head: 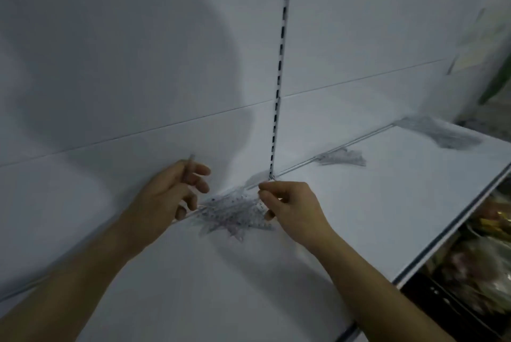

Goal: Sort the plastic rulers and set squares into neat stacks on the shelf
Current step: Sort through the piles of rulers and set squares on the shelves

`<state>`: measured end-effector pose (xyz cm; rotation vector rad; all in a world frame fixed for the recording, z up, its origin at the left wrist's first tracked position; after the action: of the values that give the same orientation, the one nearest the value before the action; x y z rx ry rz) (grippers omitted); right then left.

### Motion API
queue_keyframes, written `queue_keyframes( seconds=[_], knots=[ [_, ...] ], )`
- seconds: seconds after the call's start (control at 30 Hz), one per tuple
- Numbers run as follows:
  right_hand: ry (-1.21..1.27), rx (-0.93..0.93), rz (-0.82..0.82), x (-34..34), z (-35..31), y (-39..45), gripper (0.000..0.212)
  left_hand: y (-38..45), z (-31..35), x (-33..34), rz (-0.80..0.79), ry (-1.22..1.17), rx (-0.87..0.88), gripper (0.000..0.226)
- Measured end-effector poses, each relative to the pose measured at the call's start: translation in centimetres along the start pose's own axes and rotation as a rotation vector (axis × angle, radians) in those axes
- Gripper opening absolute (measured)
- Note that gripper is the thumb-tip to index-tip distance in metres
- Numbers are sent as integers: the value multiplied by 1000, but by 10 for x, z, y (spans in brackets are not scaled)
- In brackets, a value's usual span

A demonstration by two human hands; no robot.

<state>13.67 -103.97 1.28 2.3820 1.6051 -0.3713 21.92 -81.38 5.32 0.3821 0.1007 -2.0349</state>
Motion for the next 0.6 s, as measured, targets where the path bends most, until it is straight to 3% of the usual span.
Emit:
queue_keyframes(
  seconds=[0.3, 0.6],
  knots=[
    [-13, -88, -13, -52, 14, 24, 14, 27, 10, 36, -66, 66, -22, 37],
    [-8, -101, 127, -169, 62, 44, 18, 84, 24, 138, -57, 363, 160, 44]
  ],
)
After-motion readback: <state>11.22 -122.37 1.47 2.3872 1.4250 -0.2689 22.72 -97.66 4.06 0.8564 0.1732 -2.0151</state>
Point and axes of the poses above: each hand's wrist, its own y-axis towards the middle knuckle, its own x-axis out of the palm, z = x × y, the point moved 2 cm from there along y, towards the middle knuckle, and after that the axes turned 6 degrees about y, right-handed, at the moved point
